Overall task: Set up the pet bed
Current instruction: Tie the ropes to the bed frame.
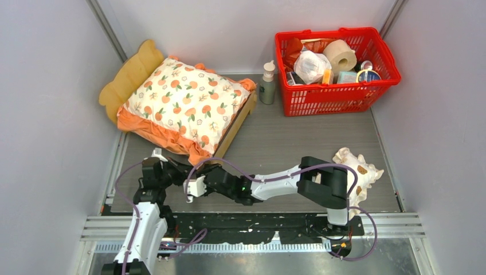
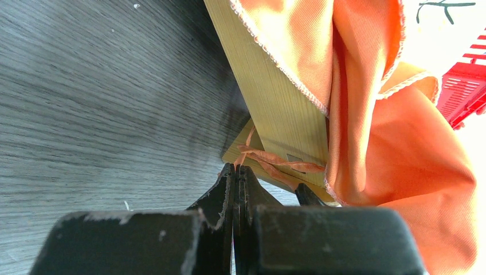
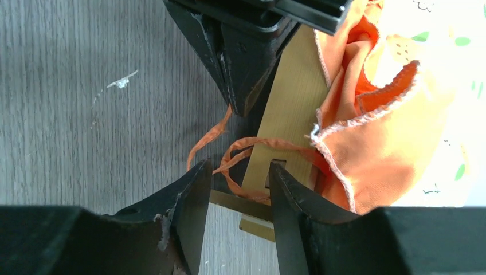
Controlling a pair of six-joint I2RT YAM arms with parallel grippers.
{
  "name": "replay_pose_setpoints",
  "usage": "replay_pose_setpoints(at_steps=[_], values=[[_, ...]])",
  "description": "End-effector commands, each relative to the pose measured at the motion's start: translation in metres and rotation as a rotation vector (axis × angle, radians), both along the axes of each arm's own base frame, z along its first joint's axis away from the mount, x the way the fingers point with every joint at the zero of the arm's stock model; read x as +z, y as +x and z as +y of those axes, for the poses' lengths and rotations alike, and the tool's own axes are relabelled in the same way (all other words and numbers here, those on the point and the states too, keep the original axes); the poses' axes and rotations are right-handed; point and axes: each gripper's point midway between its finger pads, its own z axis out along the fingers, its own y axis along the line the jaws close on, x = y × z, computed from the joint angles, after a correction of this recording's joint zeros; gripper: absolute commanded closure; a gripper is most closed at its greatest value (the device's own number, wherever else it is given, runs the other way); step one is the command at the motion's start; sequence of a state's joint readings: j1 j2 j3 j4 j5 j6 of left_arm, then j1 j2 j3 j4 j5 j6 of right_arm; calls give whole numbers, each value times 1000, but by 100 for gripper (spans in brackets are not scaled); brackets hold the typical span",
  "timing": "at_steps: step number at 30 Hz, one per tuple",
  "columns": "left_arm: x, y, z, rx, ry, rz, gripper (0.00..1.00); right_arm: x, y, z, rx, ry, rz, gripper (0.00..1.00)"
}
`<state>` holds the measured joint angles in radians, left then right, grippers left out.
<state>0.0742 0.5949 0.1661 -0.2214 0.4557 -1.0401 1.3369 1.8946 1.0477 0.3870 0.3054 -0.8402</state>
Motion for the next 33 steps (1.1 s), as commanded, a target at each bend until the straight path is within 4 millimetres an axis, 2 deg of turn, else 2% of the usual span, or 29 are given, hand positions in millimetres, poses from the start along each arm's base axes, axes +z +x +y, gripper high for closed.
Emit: replay_pose_setpoints(at_steps=[1,3,5,6,8,15,18,19,20,23,25,27,30,33], values=[[16,10,2,3,5,-64,100,11,13,0,-60,-39,-62,52],[16,10,2,3,9,-62,100,8,16,-3,-77,-63,-79,54],[16,10,3,6,16,-61,100,4,19,-6,-89,-88,-89,63],[16,10,4,8,17,-61,100,4,19,-6,-91,-91,-91,77],[17,11,5,14,20,-60,100,7,18,-8,-93,-88,-92,94],[19,14,14,47,60,-55,100,35,-1,-7,-52,53,10,95],[20,15,16,52,74,-55,100,39,-15,-10,-12,108,76,95],[20,15,17,54,79,-56,100,31,-22,-13,21,107,108,95],[21,15,18,54,84,-57,100,39,-26,-12,32,152,131,95],[22,16,21,58,101,-61,100,29,-38,-15,72,164,194,95],[22,16,23,64,112,-63,100,30,-39,-15,78,192,217,95],[22,16,22,61,109,-64,100,37,-29,-15,51,220,178,95],[23,16,20,56,99,-71,100,36,-20,-13,61,157,49,58],[23,17,20,57,93,-76,100,34,-14,-6,93,58,-26,52]])
